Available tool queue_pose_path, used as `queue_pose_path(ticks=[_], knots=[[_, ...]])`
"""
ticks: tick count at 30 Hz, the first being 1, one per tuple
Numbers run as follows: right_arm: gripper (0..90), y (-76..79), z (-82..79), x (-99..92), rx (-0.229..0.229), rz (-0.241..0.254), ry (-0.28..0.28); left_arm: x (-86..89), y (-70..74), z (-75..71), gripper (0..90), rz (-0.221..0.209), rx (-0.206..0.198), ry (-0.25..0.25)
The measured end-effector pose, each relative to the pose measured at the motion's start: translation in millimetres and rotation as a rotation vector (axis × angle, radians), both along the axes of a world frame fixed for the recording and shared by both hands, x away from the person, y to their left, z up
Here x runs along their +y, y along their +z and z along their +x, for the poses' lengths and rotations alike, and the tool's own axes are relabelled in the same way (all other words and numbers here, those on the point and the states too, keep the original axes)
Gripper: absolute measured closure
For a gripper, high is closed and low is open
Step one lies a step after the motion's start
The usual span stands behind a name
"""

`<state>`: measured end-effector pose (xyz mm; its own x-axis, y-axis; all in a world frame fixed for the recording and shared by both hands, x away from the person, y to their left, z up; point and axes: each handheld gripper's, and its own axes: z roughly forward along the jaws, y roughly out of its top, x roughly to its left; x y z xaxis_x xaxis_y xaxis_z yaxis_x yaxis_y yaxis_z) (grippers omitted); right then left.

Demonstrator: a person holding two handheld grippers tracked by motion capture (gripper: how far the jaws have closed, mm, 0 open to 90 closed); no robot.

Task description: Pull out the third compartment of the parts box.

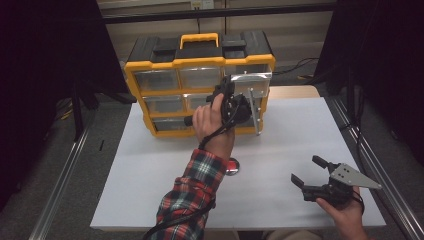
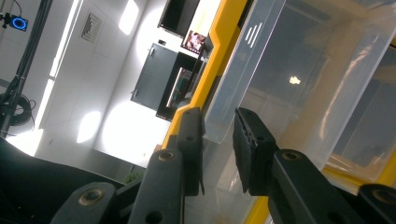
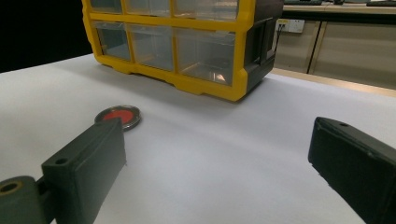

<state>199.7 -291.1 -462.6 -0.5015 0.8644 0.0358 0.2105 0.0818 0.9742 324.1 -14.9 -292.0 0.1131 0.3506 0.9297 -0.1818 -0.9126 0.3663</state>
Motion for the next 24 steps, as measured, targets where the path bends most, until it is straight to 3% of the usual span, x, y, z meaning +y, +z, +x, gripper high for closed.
queue_pose_path(ticks=[4, 15, 24], knots=[[3.6, 0.0, 0.2, -0.2, -0.005, -0.003, -0.001, 0.3, 0.1, -0.2, 73.3, 0.010, -0.012, 0.000], [3.6, 0.0, 0.3, -0.2, -0.002, -0.003, 0.000, 1.9, -1.3, 0.4, 73.2, 0.005, 0.007, 0.003], [3.6, 0.0, 0.4, -0.2, -0.001, -0.002, 0.000, 1.8, -2.5, -3.2, 73.2, 0.014, 0.001, 0.002]])
